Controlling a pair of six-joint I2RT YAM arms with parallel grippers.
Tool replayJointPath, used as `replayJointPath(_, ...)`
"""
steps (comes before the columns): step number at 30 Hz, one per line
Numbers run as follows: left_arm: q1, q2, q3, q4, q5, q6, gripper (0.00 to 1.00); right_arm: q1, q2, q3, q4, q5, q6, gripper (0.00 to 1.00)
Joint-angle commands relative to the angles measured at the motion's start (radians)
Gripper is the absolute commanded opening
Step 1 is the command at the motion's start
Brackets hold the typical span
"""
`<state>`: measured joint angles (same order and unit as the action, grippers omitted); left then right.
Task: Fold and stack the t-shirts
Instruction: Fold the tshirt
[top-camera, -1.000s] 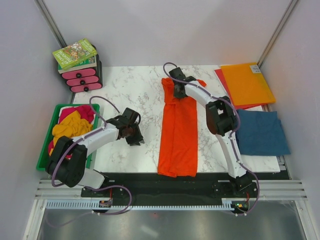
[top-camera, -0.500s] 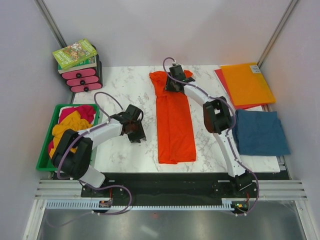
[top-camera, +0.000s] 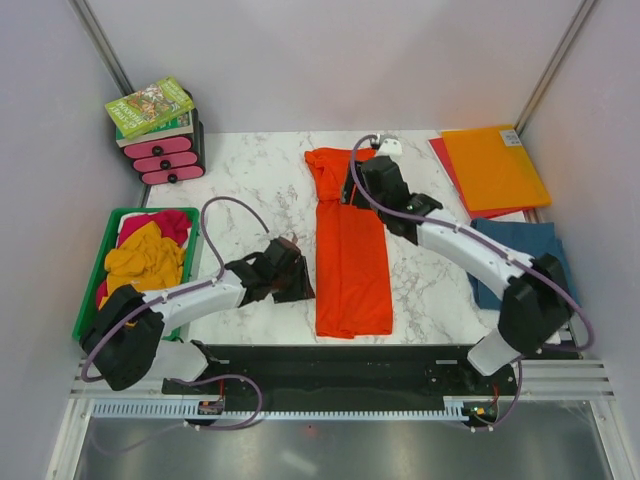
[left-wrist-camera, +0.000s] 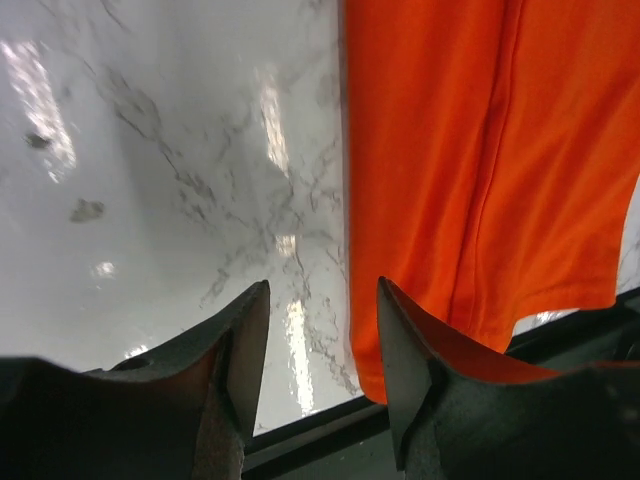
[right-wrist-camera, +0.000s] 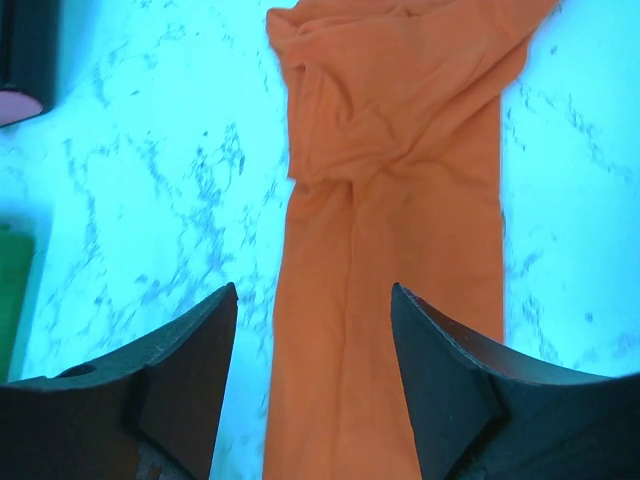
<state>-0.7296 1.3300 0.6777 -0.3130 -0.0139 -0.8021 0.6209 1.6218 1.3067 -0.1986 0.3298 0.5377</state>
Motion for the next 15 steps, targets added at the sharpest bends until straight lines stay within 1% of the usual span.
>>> replayJointPath(1,-0.109,-0.023,-0.059,0.104,-0.007,-0.077,0.53,0.057,-0.161,-0.173,-0.096,0.126,0.067,0.69)
replayJointPath(4,-0.174,-0.067,-0.11,0.114,-0.066,-0.097,0.53,0.092,-0.281,-0.335,-0.113,0.172,0.103,0.66)
replayJointPath(7,-0.194,-0.097,-0.15,0.15,-0.075,-0.121,0.53,0.1,-0.37,-0.414,-0.137,0.176,0.137,0.65)
replayJointPath(12,-0.217,-0.092,-0.161,0.178,-0.075,-0.152,0.52,0.117,-0.47,-0.491,-0.173,0.19,0.18,0.64)
replayJointPath(15,-0.237,-0.083,-0.152,0.176,-0.08,-0.152,0.52,0.123,-0.499,-0.53,-0.193,0.189,0.196,0.64)
